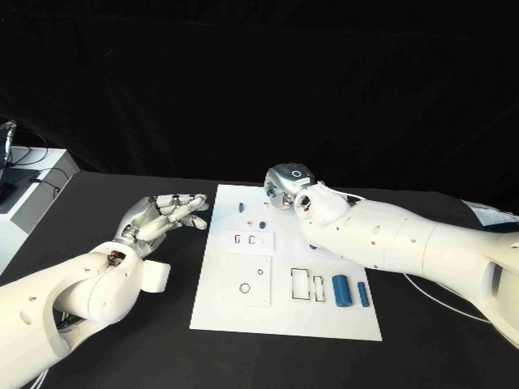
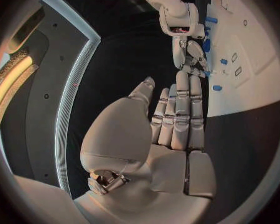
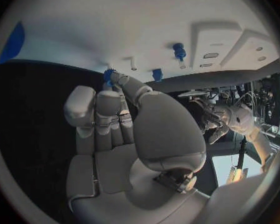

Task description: Assemble the parts on the task board

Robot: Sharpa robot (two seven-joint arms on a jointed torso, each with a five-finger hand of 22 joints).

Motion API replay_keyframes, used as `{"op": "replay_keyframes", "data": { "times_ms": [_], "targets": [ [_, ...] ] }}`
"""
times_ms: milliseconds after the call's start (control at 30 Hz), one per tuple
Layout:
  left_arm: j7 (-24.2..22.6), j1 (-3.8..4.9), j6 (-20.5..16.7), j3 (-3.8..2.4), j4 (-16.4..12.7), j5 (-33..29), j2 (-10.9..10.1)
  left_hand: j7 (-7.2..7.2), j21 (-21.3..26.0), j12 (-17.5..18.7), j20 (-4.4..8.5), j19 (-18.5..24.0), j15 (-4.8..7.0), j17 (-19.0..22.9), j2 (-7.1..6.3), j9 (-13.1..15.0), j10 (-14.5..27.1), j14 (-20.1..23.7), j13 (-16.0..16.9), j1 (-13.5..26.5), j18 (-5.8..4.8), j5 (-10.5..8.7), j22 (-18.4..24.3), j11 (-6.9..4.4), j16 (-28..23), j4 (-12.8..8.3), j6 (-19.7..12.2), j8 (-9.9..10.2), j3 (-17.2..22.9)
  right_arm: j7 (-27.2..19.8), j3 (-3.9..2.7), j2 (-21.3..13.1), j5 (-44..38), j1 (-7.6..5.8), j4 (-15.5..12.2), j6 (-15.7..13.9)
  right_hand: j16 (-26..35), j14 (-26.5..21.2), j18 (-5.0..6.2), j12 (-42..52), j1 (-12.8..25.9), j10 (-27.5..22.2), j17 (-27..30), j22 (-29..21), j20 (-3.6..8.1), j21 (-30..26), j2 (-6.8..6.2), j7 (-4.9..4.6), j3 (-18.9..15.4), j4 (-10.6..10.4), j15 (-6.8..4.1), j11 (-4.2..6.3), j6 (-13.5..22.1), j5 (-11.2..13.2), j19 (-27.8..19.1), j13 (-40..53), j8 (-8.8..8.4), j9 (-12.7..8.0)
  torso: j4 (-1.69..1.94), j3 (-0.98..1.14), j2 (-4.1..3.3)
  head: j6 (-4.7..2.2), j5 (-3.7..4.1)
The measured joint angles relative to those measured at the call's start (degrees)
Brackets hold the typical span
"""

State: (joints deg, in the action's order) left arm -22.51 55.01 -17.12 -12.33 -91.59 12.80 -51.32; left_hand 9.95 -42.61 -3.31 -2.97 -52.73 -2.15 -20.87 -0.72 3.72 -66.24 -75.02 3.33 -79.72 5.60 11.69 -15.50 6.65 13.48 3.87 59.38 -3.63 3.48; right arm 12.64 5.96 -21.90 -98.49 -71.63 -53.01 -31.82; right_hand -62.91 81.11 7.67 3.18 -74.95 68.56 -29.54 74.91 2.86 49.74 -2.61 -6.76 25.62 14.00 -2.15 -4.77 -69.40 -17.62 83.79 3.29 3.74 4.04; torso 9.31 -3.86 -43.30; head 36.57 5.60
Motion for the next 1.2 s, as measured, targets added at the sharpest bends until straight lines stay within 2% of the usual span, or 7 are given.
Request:
{"op": "replay_keyframes", "data": {
  "times_ms": [233,700,867,933,1100,1167,1200],
  "targets": [
    [0.02,0.0,0.0,0.0,0.0,0.02,-0.01,0.0,0.0,0.0,0.0,0.0,0.0,0.01,0.02,0.0,0.0,0.0,0.0,0.02,0.0,0.0,0.01,0.0,0.0,0.0,0.0,0.0,0.0,-0.07,0.0,0.29,0.01,0.06,0.47,0.09,0.04,0.0,-0.11,-0.02,-0.02,0.0,0.03,0.0,-0.01,-1.13,0.01,0.0,-0.01,0.0,0.0,0.0,0.0,0.01,0.0,0.0,0.0,0.0,0.02,-0.04,-0.03,0.12,-0.09],
    [0.08,0.0,0.01,-0.02,0.04,0.03,0.03,0.21,0.0,0.0,0.0,0.0,0.0,0.01,0.23,0.0,0.0,0.0,0.0,0.23,0.0,0.0,0.12,0.0,0.0,0.0,-0.21,0.0,0.0,-1.07,0.01,0.76,0.77,0.12,1.32,0.03,1.81,-0.23,-0.21,-0.22,0.01,0.0,0.95,0.04,-0.07,-6.04,-0.01,-0.82,0.86,-0.87,0.23,0.0,2.28,0.54,-0.07,0.0,0.0,-0.02,0.03,-0.12,-0.03,0.18,-0.22],
    [0.1,0.0,0.01,-0.02,0.09,0.04,0.05,0.21,0.0,0.0,0.0,0.0,0.0,0.01,0.23,0.0,0.0,0.0,0.0,0.23,0.0,0.0,0.12,0.0,0.0,0.0,-0.21,0.0,0.0,-1.42,0.0,0.9,1.12,0.1,1.58,-0.04,2.36,-0.25,0.15,0.0,0.13,0.0,1.15,0.03,-0.14,-7.44,-0.61,-0.98,1.29,-1.3,0.25,0.0,3.27,0.8,-0.08,0.0,0.0,-0.08,0.03,-0.12,-0.08,0.15,-0.26],
    [0.11,0.0,0.01,-0.02,0.12,0.04,0.07,0.21,0.0,0.0,0.0,0.0,0.0,0.01,0.23,0.0,0.0,0.0,0.0,0.23,0.0,0.0,0.12,0.0,0.0,0.0,-0.21,0.0,0.0,-1.56,-0.01,0.96,1.25,0.09,1.69,-0.05,2.57,-0.29,0.17,0.02,0.52,-0.06,1.32,0.03,-0.34,-8.28,-1.0,-1.22,1.45,-1.46,0.75,-0.05,3.71,0.8,0.1,0.0,0.0,-0.1,0.01,-0.13,-0.09,0.14,-0.26],
    [0.14,0.0,0.01,-0.02,0.19,0.05,0.13,0.21,0.0,0.0,0.0,0.0,-0.21,0.01,0.23,0.0,0.21,-0.21,0.0,0.23,0.0,0.0,0.24,0.21,0.0,-0.16,-0.21,0.0,-0.16,-1.97,0.01,1.07,1.66,0.11,1.94,0.0,3.06,-0.35,0.33,0.53,0.46,-2.68,1.81,0.03,-0.64,-10.27,-1.49,-1.52,2.13,-2.13,1.16,-0.63,4.62,0.99,0.22,0.35,0.0,-0.1,0.0,-0.15,-0.12,0.21,-0.31],
    [0.15,0.0,0.01,-0.02,0.21,0.05,0.14,0.21,0.0,0.0,0.0,0.0,-0.21,0.01,0.23,0.0,0.21,-0.21,0.0,0.23,0.0,0.0,0.24,0.21,0.0,-0.16,-0.21,0.0,-0.15,-2.11,0.01,1.1,1.81,0.12,2.04,0.02,3.49,-0.34,0.4,0.52,0.6,-4.03,2.01,0.03,-0.75,-11.43,-2.13,-1.54,2.24,-2.24,1.35,-0.95,5.25,1.08,0.18,0.35,0.0,-0.16,0.0,-0.15,-0.12,0.22,-0.31],
    [0.16,0.0,0.02,-0.02,0.23,0.05,0.15,0.21,0.0,0.0,0.0,0.0,-0.21,0.02,0.23,0.0,0.21,-0.21,0.0,0.23,0.0,0.0,0.23,0.21,0.0,-0.15,-0.21,0.0,-0.16,-2.21,0.02,1.12,1.91,0.13,2.09,0.04,3.55,-0.25,0.84,0.49,0.6,-5.15,2.14,0.03,-1.05,-12.08,-2.43,-1.46,2.31,-2.32,1.45,-1.18,5.39,1.08,0.21,0.34,0.0,-0.16,-0.01,-0.15,-0.12,0.22,-0.32]
  ]
}}
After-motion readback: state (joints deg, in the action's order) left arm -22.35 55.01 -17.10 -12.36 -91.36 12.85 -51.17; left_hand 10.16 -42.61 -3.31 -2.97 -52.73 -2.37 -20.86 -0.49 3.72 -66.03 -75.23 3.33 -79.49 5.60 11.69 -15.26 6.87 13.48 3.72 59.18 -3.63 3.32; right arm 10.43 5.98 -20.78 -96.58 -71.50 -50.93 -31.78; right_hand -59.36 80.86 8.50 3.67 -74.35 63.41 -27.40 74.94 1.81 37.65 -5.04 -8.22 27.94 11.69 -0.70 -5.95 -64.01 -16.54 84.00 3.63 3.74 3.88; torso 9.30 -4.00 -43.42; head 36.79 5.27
